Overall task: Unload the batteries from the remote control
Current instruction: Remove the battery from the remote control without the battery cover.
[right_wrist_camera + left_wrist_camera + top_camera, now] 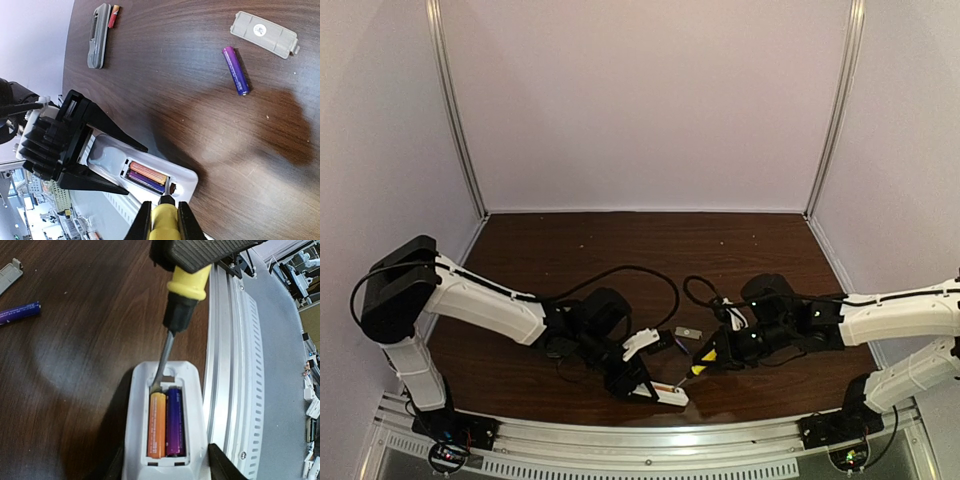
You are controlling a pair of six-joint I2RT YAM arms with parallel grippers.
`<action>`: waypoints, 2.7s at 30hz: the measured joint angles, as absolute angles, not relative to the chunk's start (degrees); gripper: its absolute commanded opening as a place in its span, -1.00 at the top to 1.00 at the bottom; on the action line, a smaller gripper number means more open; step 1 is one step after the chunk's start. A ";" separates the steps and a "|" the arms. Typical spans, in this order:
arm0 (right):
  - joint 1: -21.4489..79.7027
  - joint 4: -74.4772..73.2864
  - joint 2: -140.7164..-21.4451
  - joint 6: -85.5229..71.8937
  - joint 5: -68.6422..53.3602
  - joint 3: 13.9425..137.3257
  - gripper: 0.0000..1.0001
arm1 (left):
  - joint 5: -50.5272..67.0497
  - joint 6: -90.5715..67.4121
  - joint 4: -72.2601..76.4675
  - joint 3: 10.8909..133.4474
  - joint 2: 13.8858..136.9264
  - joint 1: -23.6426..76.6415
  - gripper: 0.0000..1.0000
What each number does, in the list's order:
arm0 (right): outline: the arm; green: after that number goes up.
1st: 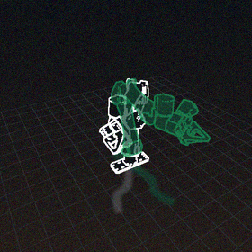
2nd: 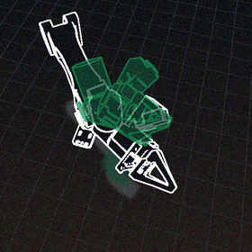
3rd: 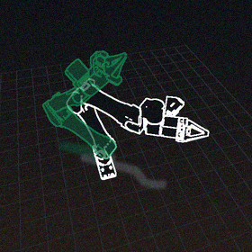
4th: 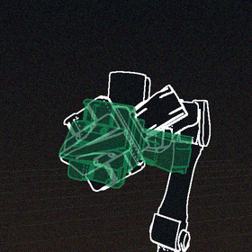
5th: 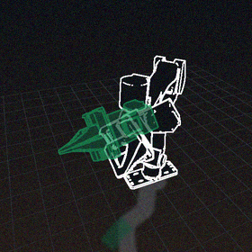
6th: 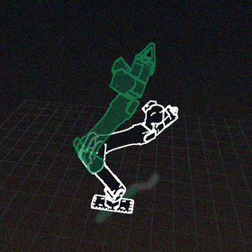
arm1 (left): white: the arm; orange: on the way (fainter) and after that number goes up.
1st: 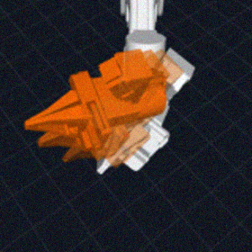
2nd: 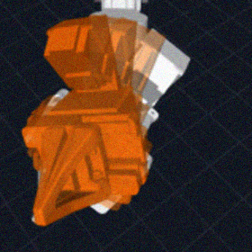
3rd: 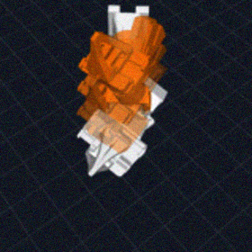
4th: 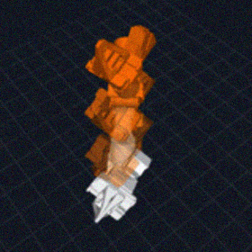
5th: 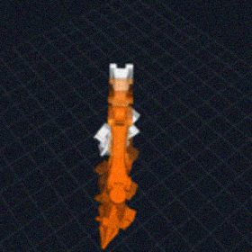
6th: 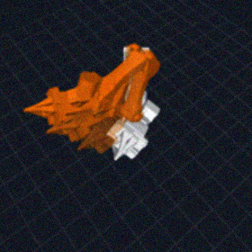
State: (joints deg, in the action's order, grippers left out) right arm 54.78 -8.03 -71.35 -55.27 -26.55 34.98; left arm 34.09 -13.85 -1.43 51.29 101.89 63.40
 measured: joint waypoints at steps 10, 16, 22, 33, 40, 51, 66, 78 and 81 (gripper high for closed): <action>50.61 -3.40 -65.80 -59.53 -27.75 30.20 1.00 | 39.59 -14.94 2.55 51.46 105.43 62.72 1.00; 49.43 -1.23 -64.45 -60.34 -27.18 30.20 1.00 | 42.33 -14.94 2.92 52.01 106.85 62.54 1.00; 48.82 -3.33 -64.64 -59.48 -27.07 31.14 1.00 | 44.25 -14.94 2.11 52.38 107.37 61.78 1.00; 50.81 -26.52 -66.57 -49.50 -28.51 44.66 1.00 | 40.14 -9.87 -1.39 53.04 106.17 60.90 1.00; 53.19 -34.06 -70.37 -47.31 -27.24 50.85 1.00 | 28.08 -4.32 -1.96 53.47 104.01 60.95 1.00; 54.06 -34.98 -79.64 -45.32 -19.29 57.17 1.00 | 20.97 -0.01 -3.40 54.72 103.59 61.67 1.00; 54.24 -33.36 -84.16 -45.25 -16.34 59.11 1.00 | 19.70 0.34 -3.55 54.87 103.59 62.11 1.00; 54.98 -33.19 -84.88 -45.23 -16.45 59.86 1.00 | 19.64 0.34 -3.55 54.87 103.59 62.17 1.00; 55.27 -33.34 -85.47 -45.19 -16.38 59.99 1.00 | 19.49 0.32 -3.55 54.87 103.59 62.28 1.00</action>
